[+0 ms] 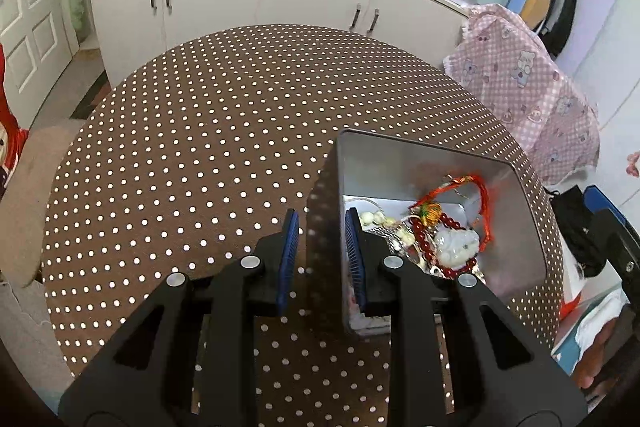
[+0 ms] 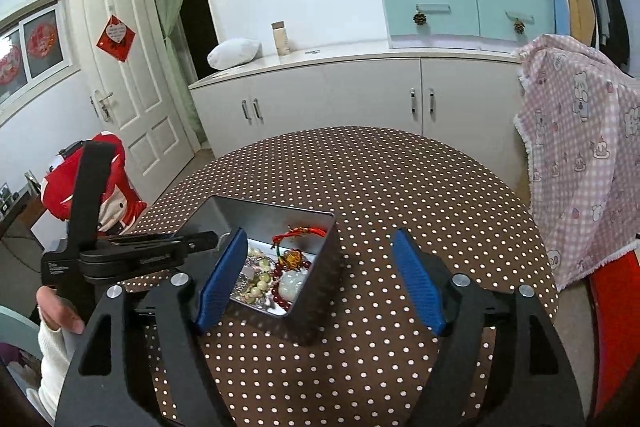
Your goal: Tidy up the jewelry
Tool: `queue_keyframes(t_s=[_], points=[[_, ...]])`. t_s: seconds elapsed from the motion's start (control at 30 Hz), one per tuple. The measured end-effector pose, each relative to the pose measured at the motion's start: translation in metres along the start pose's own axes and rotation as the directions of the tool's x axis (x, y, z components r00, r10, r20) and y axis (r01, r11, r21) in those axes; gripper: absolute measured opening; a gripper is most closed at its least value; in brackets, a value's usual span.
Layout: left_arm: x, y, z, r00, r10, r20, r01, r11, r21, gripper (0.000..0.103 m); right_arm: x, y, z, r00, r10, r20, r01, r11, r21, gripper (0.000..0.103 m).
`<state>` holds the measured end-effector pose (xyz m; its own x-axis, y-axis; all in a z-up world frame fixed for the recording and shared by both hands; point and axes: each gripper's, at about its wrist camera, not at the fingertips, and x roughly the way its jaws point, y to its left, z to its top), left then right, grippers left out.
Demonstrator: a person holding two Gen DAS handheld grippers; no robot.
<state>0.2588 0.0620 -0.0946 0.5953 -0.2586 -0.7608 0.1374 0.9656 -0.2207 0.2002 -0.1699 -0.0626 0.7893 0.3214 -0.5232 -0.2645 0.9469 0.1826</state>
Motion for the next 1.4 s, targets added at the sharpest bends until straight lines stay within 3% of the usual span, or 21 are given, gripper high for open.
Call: queue_keyframes(t_s=[0.07,0.1,0.13,0.17,0.23,0.87,1.03,1.4], points=[[-0.004,-0.006,-0.001,1.000,0.018,0.013,-0.018,1.000,0.024,0.028,-0.001,-0.002,-0.001,1.000,0.000,0.000,0.000,1.000,0.009,0.076],[-0.007,-0.009,-0.003,0.999,0.030,0.024,-0.031,0.999,0.042,0.049,-0.002,-0.003,-0.001,1.000,0.002,0.000,-0.002,1.000,0.010,0.077],[-0.009,-0.011,-0.003,0.999,0.037,0.037,-0.039,0.998,0.048,0.063,-0.003,-0.003,-0.002,1.000,0.004,0.002,-0.004,1.000,0.006,0.077],[-0.012,-0.013,-0.003,0.998,0.039,0.055,-0.042,0.998,0.048,0.071,-0.005,-0.002,-0.003,1.000,0.003,0.006,-0.003,1.000,-0.002,0.077],[-0.022,-0.015,-0.007,0.994,0.053,0.093,-0.058,0.997,0.060,0.071,-0.009,0.000,-0.004,1.000,0.002,0.012,-0.002,1.000,-0.014,0.078],[-0.070,-0.038,-0.030,0.978,0.114,0.177,-0.136,0.984,0.117,0.080,-0.047,0.022,-0.017,0.997,-0.005,0.073,0.008,0.999,-0.048,0.087],[-0.087,-0.047,-0.041,0.972,0.115,0.203,-0.141,0.983,0.117,0.082,-0.065,0.032,-0.023,0.994,-0.007,0.105,0.014,0.997,-0.072,0.094],[-0.141,-0.072,-0.061,0.940,0.094,0.328,-0.151,0.977,0.152,0.086,-0.105,0.050,-0.029,0.981,-0.028,0.194,0.051,0.992,-0.115,0.095]])
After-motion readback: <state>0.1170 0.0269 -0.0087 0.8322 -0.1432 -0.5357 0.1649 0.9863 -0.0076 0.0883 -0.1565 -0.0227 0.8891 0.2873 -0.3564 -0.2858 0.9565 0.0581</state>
